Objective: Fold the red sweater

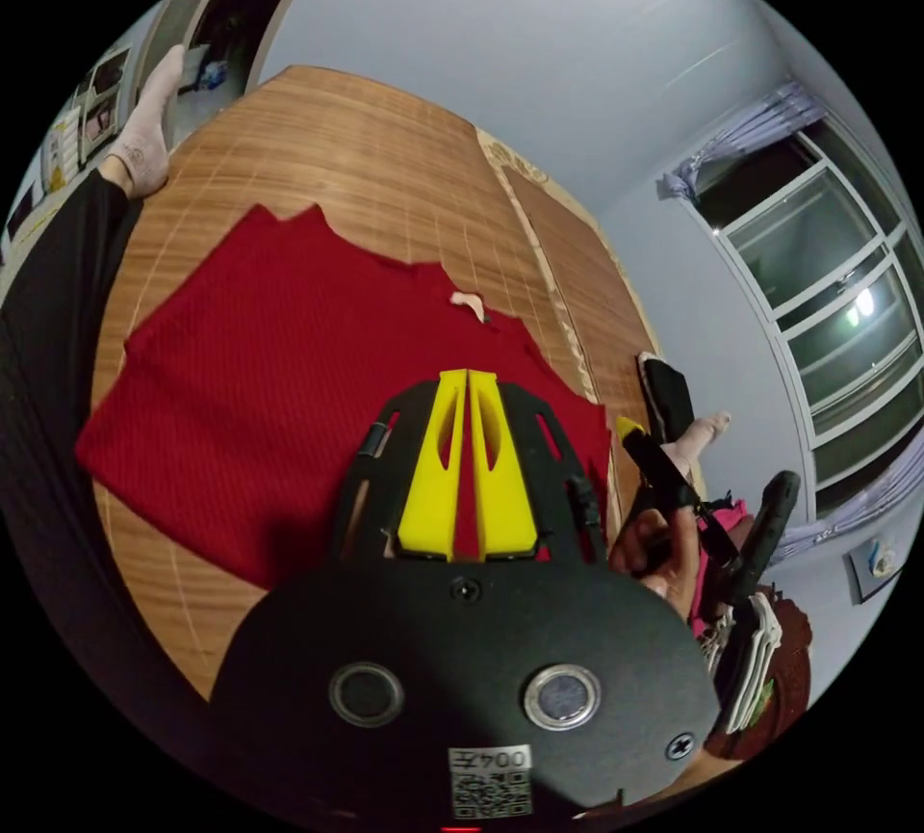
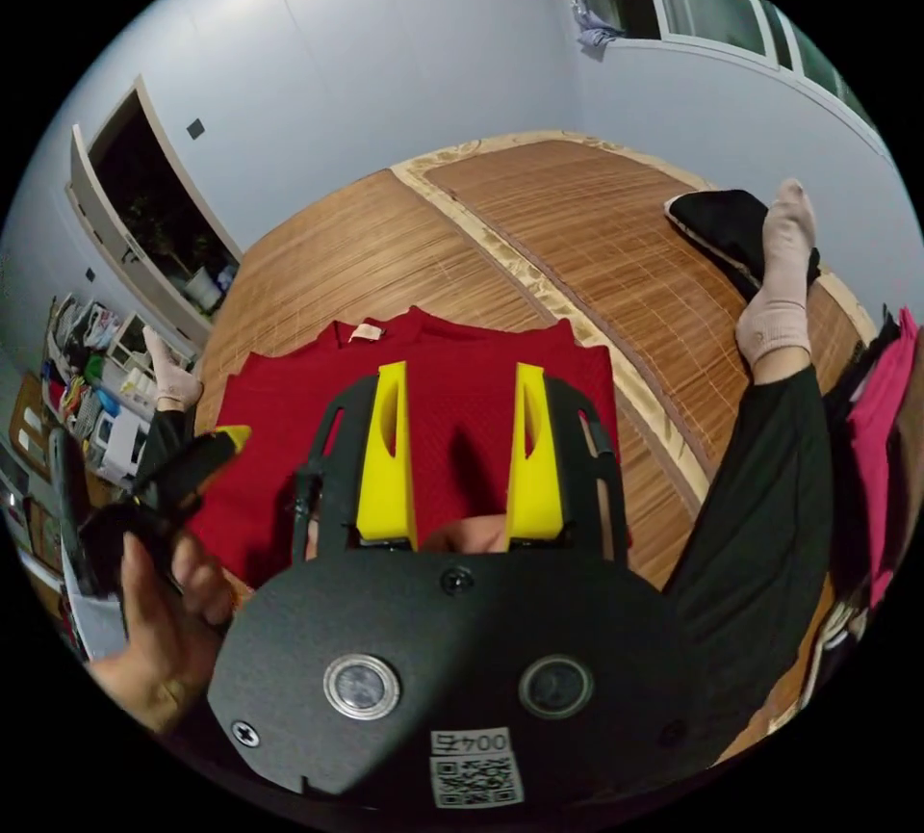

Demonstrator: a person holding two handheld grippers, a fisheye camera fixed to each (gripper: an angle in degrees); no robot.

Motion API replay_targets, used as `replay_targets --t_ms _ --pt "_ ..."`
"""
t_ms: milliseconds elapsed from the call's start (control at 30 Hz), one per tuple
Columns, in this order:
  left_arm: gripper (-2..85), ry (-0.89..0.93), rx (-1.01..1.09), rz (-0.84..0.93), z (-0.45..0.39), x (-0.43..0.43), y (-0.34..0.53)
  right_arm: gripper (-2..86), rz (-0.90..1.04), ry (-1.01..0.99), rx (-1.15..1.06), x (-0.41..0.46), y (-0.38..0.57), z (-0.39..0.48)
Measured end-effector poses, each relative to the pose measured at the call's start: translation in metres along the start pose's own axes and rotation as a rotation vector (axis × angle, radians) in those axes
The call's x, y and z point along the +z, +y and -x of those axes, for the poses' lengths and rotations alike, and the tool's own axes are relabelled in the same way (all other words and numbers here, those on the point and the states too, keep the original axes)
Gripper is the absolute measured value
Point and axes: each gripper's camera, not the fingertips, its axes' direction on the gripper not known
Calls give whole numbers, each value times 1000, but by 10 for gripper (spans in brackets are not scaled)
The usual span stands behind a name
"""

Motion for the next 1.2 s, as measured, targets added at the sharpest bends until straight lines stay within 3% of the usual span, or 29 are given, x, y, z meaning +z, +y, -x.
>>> replay_targets --t_ms 100,300,500,833,1033,1200 --pt "2 20 -4 77 -23 16 30 158 -36 -10 34 -14 14 29" --pt "2 -3 53 71 -43 15 64 159 -65 -6 37 -34 29 70" --pt "2 -15 30 108 -28 29 89 159 -117 -5 25 -54 42 97" --pt "6 -16 202 10 3 45 116 161 -86 -61 23 -61 53 101" --pt "7 -74 388 -10 75 49 133 135 150 -1 15 -50 21 1" --pt "7 -53 429 -19 125 63 161 129 492 -82 20 -11 -19 -79"
